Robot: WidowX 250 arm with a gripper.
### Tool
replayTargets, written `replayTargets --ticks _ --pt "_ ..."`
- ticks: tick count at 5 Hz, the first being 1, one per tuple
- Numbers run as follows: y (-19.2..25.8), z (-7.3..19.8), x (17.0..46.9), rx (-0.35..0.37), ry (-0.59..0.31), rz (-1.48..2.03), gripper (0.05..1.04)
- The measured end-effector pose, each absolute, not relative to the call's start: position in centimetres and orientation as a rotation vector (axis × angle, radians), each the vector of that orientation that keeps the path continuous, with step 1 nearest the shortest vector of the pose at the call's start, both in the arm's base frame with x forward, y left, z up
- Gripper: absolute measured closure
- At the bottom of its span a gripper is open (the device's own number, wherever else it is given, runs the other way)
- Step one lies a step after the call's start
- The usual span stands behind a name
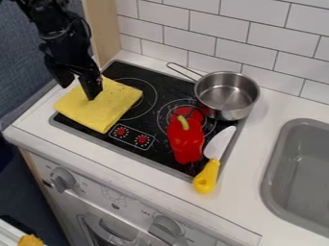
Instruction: Move the yellow cloth to the upper part of the left burner
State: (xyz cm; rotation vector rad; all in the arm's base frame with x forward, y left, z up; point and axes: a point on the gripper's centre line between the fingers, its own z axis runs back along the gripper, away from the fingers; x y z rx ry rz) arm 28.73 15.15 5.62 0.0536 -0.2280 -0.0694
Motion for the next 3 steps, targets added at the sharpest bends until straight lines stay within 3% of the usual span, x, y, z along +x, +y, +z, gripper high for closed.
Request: replayTargets --ticks 2,3 --pt "14.5 1.7 29.3 0.062 -0.108 -0.061 0.083" --pt "14.4 1.2 30.1 0.092 -0.077 -0.076 0.083"
